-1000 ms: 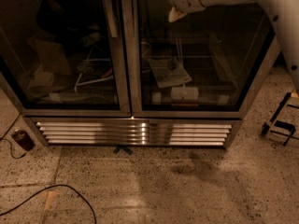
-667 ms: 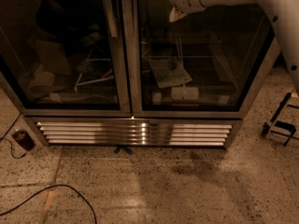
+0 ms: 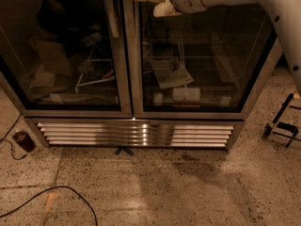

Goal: Pick orange can from middle drawer and place on counter

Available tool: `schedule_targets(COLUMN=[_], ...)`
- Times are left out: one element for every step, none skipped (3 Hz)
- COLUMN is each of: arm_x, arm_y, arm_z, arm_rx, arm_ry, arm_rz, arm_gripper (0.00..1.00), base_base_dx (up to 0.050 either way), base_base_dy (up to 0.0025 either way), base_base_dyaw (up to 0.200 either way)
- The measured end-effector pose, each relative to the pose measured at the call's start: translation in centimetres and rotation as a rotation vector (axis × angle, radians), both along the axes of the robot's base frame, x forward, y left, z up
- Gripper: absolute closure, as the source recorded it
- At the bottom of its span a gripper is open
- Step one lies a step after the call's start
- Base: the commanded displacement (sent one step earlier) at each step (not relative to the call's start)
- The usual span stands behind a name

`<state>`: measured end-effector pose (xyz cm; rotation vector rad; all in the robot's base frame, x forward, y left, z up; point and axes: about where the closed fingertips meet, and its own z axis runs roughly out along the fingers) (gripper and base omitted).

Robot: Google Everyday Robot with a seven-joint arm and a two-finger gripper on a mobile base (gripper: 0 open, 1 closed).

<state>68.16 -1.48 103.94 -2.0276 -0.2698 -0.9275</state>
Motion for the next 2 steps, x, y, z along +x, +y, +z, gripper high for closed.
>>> schedule_targets(arm_x=[0.0,0.0], arm_y=[0.0,0.01], arm_z=[0.0,0.0], arm_rx=[0.0,0.0], arm_ry=[0.0,0.0], arm_rz=[0.0,0.0], arm_gripper=[0.73,0.96], base_base_dx=[0.0,0.0], base_base_dy=[0.0,0.0], base_base_dyaw=[0.0,0.0])
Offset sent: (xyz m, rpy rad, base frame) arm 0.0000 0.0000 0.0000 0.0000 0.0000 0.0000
